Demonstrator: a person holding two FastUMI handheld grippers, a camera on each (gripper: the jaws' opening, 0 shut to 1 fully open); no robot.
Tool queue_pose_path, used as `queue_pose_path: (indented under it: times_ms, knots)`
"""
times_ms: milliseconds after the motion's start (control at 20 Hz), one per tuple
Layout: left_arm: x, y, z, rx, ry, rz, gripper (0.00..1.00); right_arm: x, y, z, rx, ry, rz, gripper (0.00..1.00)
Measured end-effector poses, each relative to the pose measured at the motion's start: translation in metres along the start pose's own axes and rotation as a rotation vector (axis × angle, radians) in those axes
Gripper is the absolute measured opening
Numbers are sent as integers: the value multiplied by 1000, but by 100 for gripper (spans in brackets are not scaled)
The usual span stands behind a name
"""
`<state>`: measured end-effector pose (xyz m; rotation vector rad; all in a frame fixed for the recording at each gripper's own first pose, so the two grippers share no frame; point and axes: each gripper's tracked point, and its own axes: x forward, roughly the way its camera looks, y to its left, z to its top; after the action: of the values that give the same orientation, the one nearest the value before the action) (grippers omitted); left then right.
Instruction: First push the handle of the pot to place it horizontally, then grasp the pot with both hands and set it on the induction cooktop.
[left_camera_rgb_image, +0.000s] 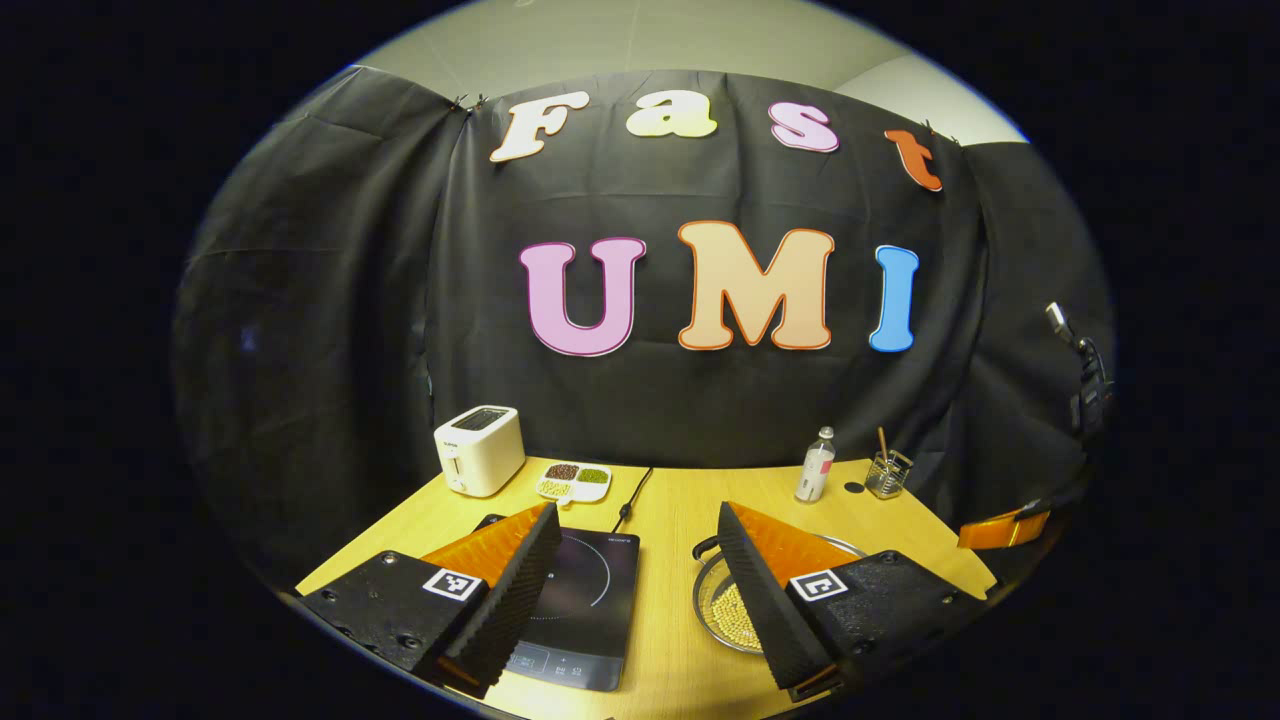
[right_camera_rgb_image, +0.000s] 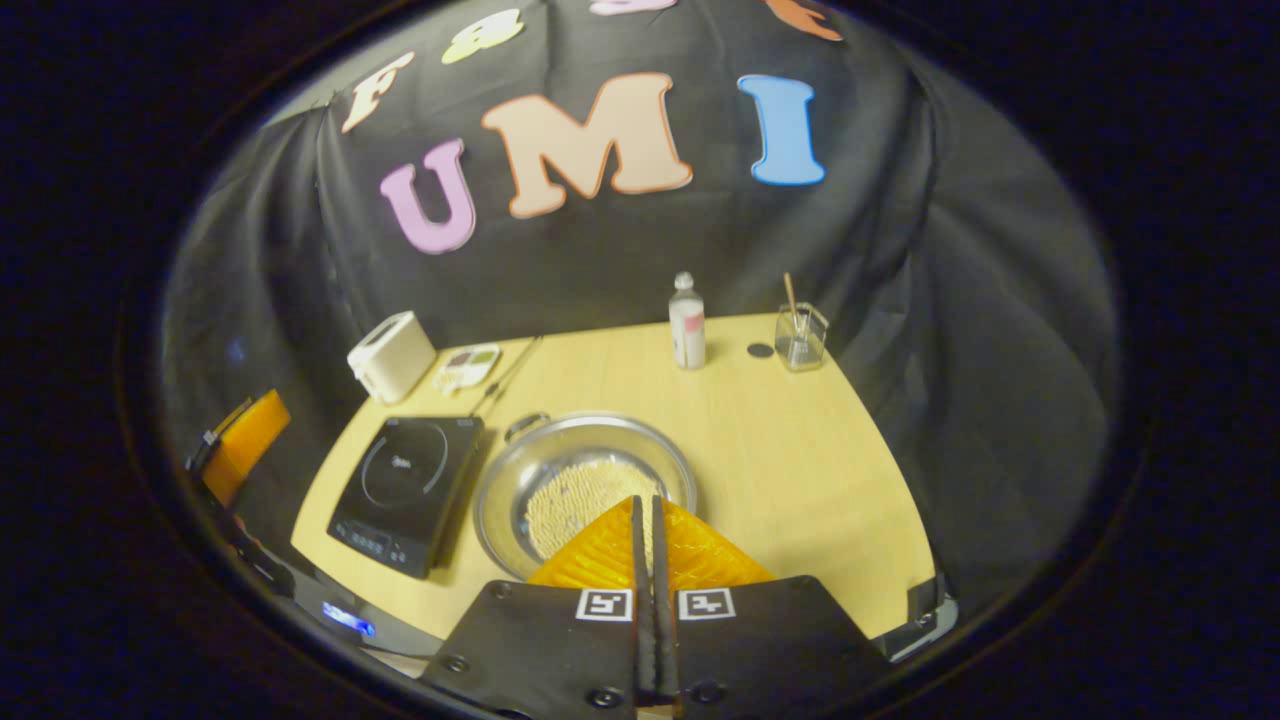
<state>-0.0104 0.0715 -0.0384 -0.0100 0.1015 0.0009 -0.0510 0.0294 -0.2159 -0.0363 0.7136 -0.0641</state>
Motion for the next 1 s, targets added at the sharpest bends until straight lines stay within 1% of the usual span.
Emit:
queue_pose_path:
  times_ms: [50, 150, 300, 350, 400, 450, 500, 550, 600, 650, 700, 750, 800, 850, 1000]
  knots:
    - [0, 0, -1, 5, 3, 3, 96, 4, -2, -13, -23, 52, -6, 3]
    - [1, -1, -3, 11, 10, 6, 96, 10, -3, -39, -33, 154, 0, 2]
    - [4, -2, -9, 8, 26, 16, 96, 19, 0, -65, 10, 263, 31, 3]
    - [5, -2, -11, 5, 33, 20, 93, 22, 1, -72, 24, 301, 42, 3]
    - [6, -3, -13, 1, 41, 24, 96, 25, 2, -79, 42, 337, 55, 3]
    - [7, -4, -13, -5, 40, 28, 96, 27, 2, -87, 55, 376, 69, 0]
    - [8, -5, -12, -11, 39, 29, 96, 31, 4, -96, 63, 413, 82, 3]
    - [9, -6, -12, -15, 40, 32, 96, 33, 6, -104, 72, 444, 94, 3]
    - [10, -7, -13, -17, 43, 36, 93, 34, 8, -109, 77, 471, 110, 0]
    - [11, -7, -14, -18, 48, 41, 96, 37, 9, -113, 83, 496, 127, 2]
    - [12, -7, -15, -20, 52, 46, 96, 38, 12, -119, 95, 525, 146, 3]
    - [13, -8, -16, -21, 57, 52, 93, 39, 16, -124, 107, 555, 165, 3]
    - [14, -9, -17, -24, 62, 59, 96, 39, 18, -130, 118, 588, 178, 0]
    - [15, -9, -17, -26, 67, 67, 96, 42, 21, -134, 131, 619, 195, 3]
    - [18, -11, -18, -49, 61, 90, 96, 45, 30, -143, 162, 693, 242, 3]
